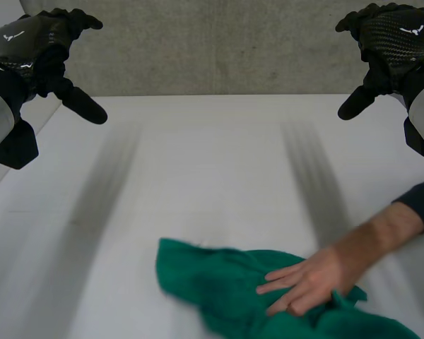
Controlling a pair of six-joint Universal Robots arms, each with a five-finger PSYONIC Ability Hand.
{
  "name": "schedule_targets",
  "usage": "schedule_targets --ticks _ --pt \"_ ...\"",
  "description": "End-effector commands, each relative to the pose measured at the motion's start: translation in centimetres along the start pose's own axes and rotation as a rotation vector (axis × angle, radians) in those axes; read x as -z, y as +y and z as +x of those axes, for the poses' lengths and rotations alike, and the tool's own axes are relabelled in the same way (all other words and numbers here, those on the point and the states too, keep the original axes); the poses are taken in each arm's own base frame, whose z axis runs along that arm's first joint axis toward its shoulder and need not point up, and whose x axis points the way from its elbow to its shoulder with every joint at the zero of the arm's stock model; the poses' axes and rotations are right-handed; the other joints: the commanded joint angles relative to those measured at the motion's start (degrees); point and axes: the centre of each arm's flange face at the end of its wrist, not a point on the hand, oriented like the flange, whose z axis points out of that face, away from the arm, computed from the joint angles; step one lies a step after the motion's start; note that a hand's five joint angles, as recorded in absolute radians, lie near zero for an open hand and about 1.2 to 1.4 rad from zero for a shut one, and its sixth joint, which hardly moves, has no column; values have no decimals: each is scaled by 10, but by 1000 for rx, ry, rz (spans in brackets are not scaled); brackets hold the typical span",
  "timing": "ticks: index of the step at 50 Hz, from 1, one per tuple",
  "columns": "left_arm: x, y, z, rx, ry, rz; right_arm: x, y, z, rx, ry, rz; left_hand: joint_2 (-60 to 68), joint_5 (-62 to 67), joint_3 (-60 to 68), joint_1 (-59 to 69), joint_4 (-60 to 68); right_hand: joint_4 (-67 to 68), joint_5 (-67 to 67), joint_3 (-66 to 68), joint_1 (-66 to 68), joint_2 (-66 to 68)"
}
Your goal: Fold the towel.
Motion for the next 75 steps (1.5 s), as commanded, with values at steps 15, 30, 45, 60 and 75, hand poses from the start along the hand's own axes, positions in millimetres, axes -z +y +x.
schedule_targets --ticks 15,30,45,60,75 --pt "0 9 4 -6 18 -27 2 1 -8 15 -59 1 -17 -27 -22 -10 -17 -33 -33 -21 -13 -28" --pt "22 114 95 -133 330 -323 29 47 -20 284 -212 -252 -4 -14 -10 2 -5 -33 -33 -21 -13 -28" --pt "41 215 140 -216 467 -558 97 128 -15 577 -412 -559 88 78 82 94 88 -33 -33 -21 -13 -28" --pt "11 225 145 -311 414 -378 88 137 2 401 -369 -536 683 673 677 689 682 -33 -33 -21 -13 -28" --pt "-33 96 119 -272 219 33 55 111 27 76 -159 -405 683 673 678 690 683 -33 -33 -21 -13 -28"
